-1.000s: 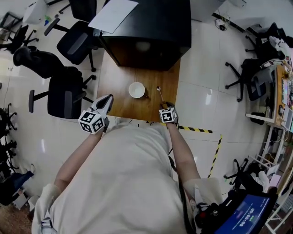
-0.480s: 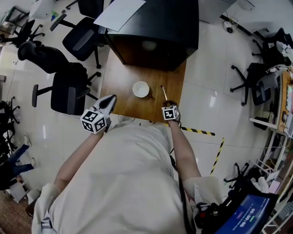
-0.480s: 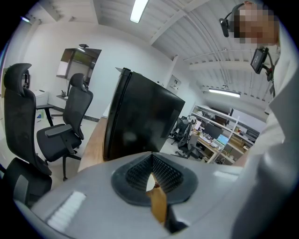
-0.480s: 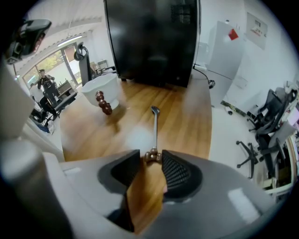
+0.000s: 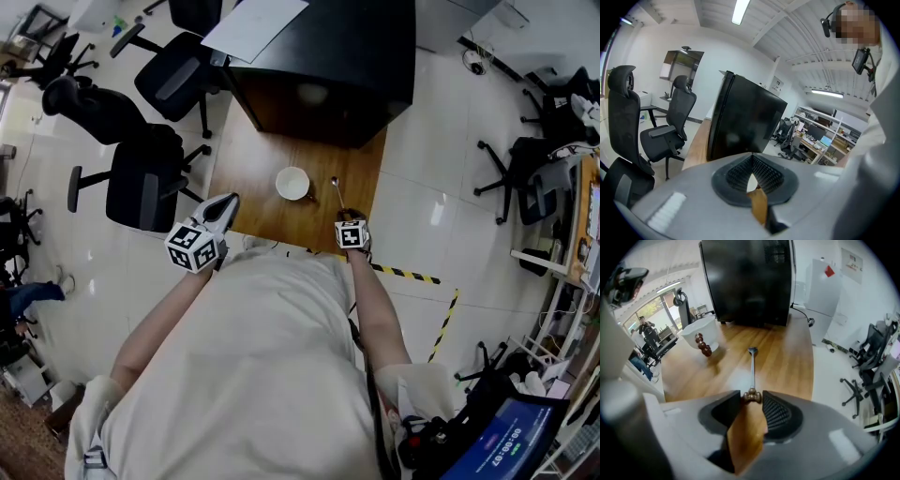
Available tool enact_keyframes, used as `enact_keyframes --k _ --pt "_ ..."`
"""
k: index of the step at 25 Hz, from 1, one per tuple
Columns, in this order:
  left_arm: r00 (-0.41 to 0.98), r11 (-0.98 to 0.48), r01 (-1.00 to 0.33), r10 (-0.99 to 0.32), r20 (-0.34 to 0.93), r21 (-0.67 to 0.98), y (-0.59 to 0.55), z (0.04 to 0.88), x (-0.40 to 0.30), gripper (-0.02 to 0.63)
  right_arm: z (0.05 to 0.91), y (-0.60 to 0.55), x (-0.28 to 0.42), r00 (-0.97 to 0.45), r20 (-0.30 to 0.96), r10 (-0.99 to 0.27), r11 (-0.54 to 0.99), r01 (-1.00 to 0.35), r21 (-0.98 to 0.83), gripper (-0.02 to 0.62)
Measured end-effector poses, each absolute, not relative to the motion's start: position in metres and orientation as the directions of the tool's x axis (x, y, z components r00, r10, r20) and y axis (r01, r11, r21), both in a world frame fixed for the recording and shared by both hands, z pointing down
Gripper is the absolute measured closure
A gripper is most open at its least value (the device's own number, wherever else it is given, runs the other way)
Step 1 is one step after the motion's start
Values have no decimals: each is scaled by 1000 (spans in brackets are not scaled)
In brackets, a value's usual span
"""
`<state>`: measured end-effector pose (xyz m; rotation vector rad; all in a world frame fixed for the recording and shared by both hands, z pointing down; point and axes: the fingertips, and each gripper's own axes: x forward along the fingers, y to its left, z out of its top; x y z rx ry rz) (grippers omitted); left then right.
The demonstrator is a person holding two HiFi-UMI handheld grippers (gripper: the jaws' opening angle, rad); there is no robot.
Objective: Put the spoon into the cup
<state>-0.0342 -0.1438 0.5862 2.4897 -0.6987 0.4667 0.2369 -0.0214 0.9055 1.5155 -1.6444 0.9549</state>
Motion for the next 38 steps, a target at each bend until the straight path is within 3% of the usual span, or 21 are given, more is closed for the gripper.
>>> enact_keyframes --k 9,20,25,31,38 --pt "804 -728 -571 -400 441 380 -144 585 -39 624 906 -16 246 -72 877 -475 -55 -992 -112 471" --pt "817 -727 -557 -397 417 400 -149 585 -37 624 820 -44 214 -153 748 -646 -2 -979 -201 472" --pt "813 -714 -568 -412 411 408 -154 587 -45 624 791 -59 188 -198 717 -668 74 -977 -200 472" --pt "796 -687 -597 -443 412 415 -157 590 -56 624 773 -75 162 -266 715 -647 153 -963 -220 473" --pt "790 -667 -611 -471 394 427 -158 591 -62 624 779 -77 138 -318 783 -535 249 -945 -214 474"
